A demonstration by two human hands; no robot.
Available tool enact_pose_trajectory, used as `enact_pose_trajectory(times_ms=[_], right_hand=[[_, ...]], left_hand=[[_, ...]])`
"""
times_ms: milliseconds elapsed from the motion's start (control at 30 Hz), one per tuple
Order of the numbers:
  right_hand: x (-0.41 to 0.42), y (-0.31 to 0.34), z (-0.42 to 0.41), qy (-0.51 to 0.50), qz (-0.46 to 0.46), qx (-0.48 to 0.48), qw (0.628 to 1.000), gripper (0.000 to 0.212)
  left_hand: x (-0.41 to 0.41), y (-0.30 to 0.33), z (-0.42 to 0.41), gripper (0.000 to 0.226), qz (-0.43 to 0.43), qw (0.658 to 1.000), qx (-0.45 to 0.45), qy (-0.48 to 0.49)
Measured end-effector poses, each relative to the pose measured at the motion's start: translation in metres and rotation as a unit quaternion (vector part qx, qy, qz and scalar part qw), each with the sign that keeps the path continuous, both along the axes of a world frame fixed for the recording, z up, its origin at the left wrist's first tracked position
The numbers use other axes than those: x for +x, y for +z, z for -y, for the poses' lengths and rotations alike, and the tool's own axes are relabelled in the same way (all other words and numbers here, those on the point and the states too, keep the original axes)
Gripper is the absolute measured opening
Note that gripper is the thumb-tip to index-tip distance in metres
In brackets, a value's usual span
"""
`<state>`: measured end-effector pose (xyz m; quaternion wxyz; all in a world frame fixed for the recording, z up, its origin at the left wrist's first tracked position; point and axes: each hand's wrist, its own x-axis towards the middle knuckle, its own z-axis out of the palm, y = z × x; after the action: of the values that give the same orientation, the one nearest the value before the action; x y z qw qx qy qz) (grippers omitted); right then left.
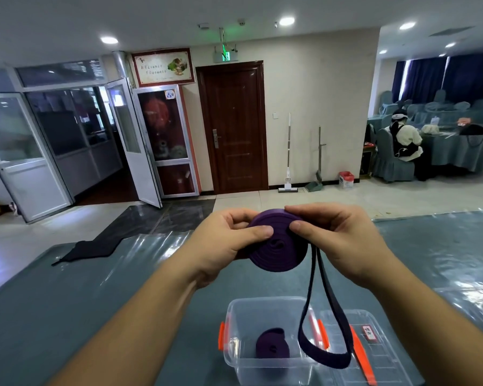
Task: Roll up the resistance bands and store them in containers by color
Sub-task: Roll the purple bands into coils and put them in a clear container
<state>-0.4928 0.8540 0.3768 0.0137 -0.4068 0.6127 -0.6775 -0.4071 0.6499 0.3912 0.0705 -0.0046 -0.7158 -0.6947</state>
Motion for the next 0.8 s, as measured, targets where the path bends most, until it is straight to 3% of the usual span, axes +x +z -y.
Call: enact_pose_trajectory(times_ms=[133, 367, 467, 567, 800], right_hand=[[-0.005, 0.004, -0.001, 0.006, -0.041, 0.073, 0.996, 0.028], [-0.011, 0.004, -0.002, 0.03, 0.008, -0.016, 0.999, 0.034], [-0.015, 0.005, -0.006, 0.029, -0.001, 0.046, 0.999, 0.032], [-0.018, 0.007, -0.004, 0.035, -0.019, 0.095, 0.995, 0.031], [-0.023, 0.013, -0.002, 0.056, 0.032, -0.019, 0.998, 0.039]], left_hand=[[-0.001, 0.008, 0.0, 0.021, 0.011, 0.997, -0.071, -0.009], [-0.005, 0.006, 0.001, 0.03, -0.007, 1.0, 0.014, 0.021], [-0.006, 0.005, 0.001, 0.022, 0.025, 0.999, -0.044, -0.003], [-0.008, 0.01, 0.003, 0.028, 0.043, 0.994, -0.096, -0.027], [-0.017, 0.009, 0.005, 0.036, 0.001, 0.999, 0.038, -0.001]])
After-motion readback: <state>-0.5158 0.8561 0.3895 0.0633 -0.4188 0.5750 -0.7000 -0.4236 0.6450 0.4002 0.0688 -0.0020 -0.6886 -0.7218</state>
